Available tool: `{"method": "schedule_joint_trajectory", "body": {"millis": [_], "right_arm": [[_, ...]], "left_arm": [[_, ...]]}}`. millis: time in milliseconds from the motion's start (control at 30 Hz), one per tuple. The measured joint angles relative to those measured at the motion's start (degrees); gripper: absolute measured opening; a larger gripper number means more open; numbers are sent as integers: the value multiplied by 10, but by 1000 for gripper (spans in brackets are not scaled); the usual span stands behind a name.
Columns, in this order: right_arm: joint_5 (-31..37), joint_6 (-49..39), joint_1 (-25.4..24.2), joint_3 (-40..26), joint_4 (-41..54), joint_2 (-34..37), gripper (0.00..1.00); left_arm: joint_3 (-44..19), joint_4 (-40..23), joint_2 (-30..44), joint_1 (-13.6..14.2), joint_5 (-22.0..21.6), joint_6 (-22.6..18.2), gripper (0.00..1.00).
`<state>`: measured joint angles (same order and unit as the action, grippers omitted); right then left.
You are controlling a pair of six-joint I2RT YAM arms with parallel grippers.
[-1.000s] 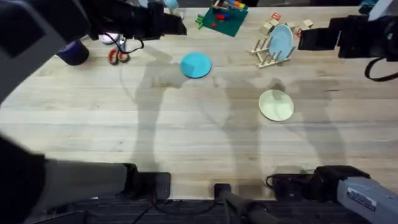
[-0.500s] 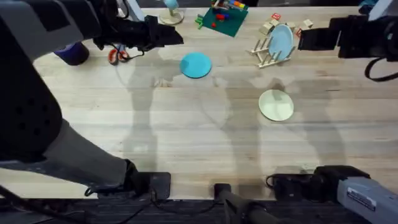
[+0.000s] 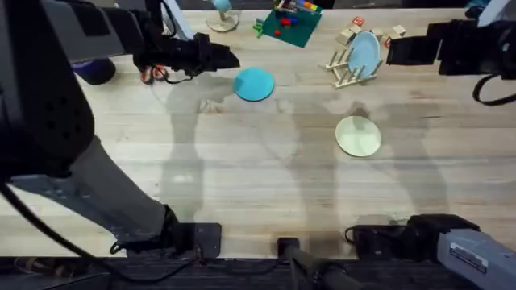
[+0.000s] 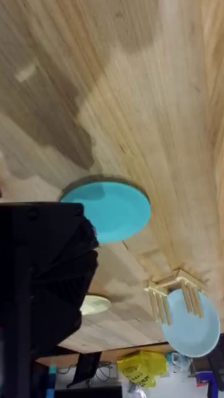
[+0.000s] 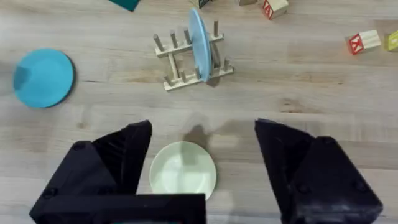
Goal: Pick up the plates from the table one by one and place each into a slot on the dish rack.
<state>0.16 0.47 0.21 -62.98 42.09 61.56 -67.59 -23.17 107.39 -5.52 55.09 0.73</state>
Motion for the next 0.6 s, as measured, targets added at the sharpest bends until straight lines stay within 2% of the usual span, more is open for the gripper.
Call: {"method": "schedule_joint_trajectory", "body": {"millis": [600], "right_arm": [[0, 0, 0, 0, 0, 0, 996]], "left_arm": [[-1, 3, 67, 0, 21, 0, 37]]}}
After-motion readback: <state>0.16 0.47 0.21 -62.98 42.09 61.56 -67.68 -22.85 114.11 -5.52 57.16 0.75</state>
